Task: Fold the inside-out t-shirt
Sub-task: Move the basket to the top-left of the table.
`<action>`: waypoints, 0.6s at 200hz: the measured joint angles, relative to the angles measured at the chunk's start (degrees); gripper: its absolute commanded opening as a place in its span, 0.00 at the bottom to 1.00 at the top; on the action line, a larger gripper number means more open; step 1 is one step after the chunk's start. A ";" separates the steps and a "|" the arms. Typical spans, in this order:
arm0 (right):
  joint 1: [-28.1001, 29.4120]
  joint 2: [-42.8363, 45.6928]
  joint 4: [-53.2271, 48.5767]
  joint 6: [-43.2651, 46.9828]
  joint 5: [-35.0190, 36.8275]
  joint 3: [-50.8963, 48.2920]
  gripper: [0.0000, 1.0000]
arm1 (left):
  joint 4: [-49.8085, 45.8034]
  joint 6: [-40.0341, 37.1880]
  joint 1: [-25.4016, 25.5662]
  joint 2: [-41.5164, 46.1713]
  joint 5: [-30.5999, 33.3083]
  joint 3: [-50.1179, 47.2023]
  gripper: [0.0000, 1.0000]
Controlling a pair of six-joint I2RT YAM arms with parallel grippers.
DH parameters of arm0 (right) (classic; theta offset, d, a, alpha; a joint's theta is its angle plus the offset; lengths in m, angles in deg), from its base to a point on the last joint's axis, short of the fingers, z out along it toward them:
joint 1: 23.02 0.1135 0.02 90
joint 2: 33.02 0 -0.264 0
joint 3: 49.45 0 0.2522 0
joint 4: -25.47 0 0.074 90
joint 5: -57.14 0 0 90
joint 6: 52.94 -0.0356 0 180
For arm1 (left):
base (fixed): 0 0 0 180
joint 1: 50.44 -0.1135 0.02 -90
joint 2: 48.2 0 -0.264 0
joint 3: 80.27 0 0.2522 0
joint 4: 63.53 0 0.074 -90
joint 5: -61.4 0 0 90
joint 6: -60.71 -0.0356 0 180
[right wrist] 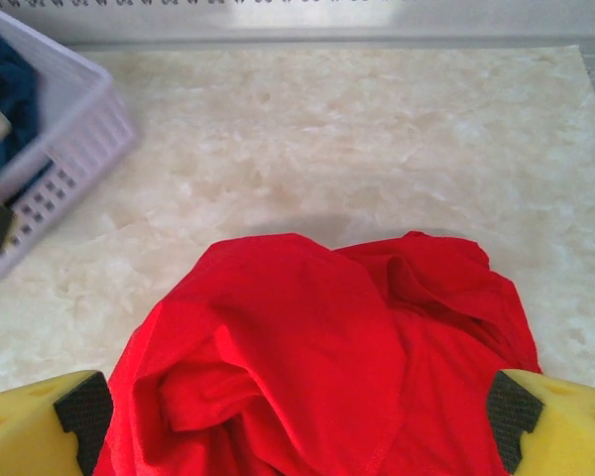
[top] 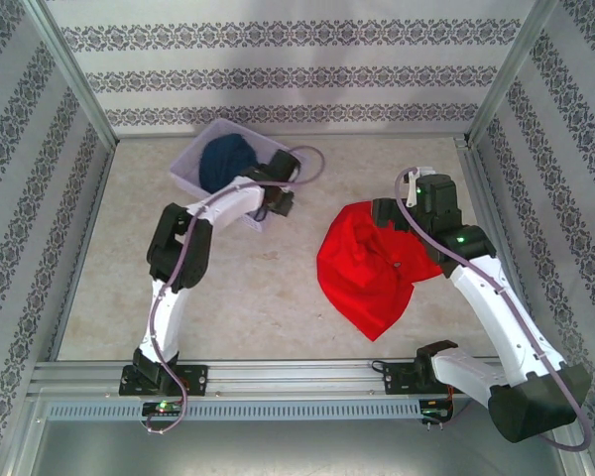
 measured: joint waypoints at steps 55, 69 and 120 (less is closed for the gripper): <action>1.84 -3.58 1.05 -0.24 -0.59 -0.26 0.98 | -1.73 0.57 -9.33 0.55 3.15 -0.50 0.13; 2.14 -4.37 1.36 -0.46 -0.63 -0.35 0.98 | -0.52 -1.95 -8.61 3.65 1.90 -5.75 0.12; 3.50 -10.27 3.02 -0.66 -1.90 0.63 0.98 | -0.90 -18.51 -4.20 21.09 -2.86 -23.30 0.20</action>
